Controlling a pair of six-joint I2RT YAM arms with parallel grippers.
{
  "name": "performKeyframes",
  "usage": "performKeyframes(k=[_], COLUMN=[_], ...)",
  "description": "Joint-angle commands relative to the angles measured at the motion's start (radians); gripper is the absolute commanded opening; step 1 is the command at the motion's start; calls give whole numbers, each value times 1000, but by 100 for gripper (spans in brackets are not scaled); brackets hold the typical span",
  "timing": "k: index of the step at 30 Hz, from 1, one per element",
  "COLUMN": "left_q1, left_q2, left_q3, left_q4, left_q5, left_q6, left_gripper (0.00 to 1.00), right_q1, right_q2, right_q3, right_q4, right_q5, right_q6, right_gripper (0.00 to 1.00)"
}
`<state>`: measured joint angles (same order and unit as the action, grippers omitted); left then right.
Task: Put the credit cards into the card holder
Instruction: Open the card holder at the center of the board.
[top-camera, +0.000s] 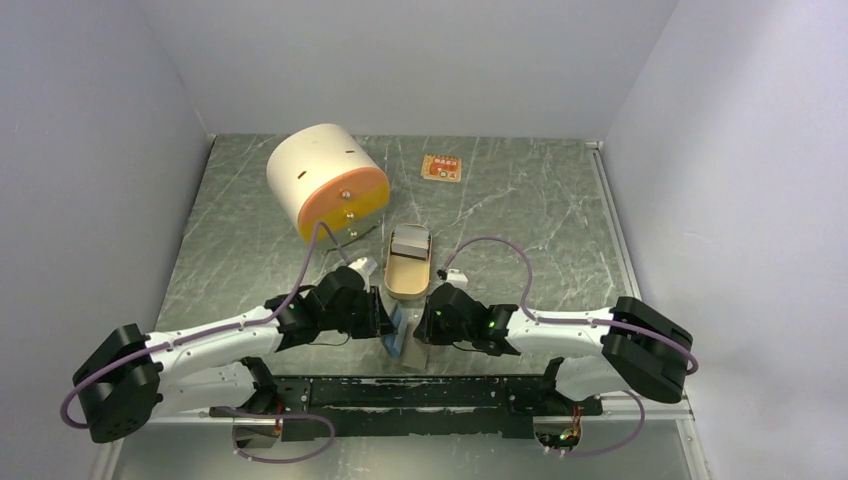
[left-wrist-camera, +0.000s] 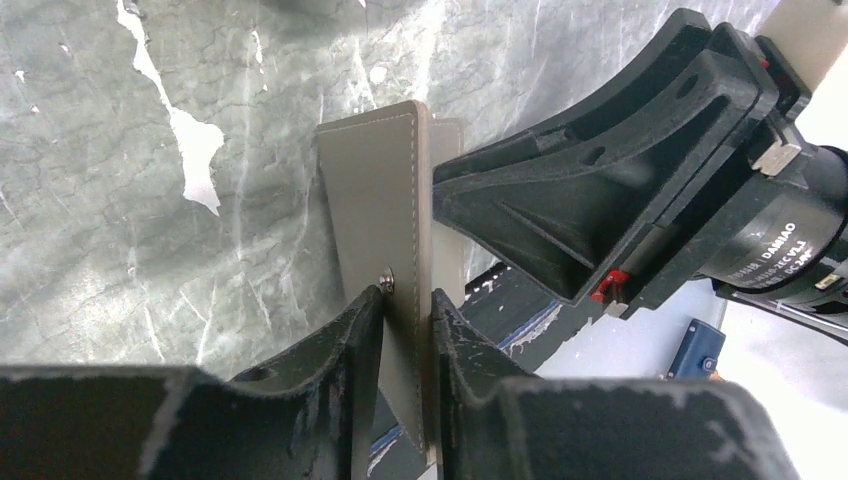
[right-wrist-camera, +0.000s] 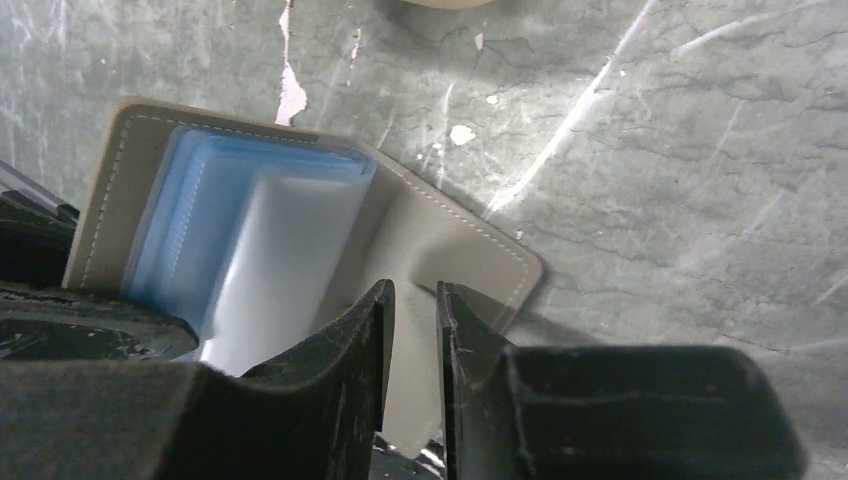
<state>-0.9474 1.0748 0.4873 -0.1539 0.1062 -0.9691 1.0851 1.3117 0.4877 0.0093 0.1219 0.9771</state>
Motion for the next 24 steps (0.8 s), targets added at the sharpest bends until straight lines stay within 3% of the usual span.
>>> performKeyframes(k=[1, 3, 6, 9, 24], left_q1=[-4, -4, -5, -4, 3], left_q2=[-28, -41, -50, -29, 1], left_q3=[-17, -25, -37, -35, -17], left_q4=[28, 31, 51, 41, 8], left_q5=[1, -3, 4, -1, -2], left_q6=[-2, -5, 0, 6, 32], left_gripper=[30, 32, 22, 20, 36], right_q1=[-12, -12, -11, -12, -14], right_q2=[16, 18, 21, 16, -20], right_q3=[-21, -24, -24, -22, 33], right_q4=[33, 38, 38, 36, 56], right_q5=[17, 15, 12, 16, -33], right_q6=[-21, -23, -24, -26, -55], right_gripper=[26, 25, 25, 25, 26])
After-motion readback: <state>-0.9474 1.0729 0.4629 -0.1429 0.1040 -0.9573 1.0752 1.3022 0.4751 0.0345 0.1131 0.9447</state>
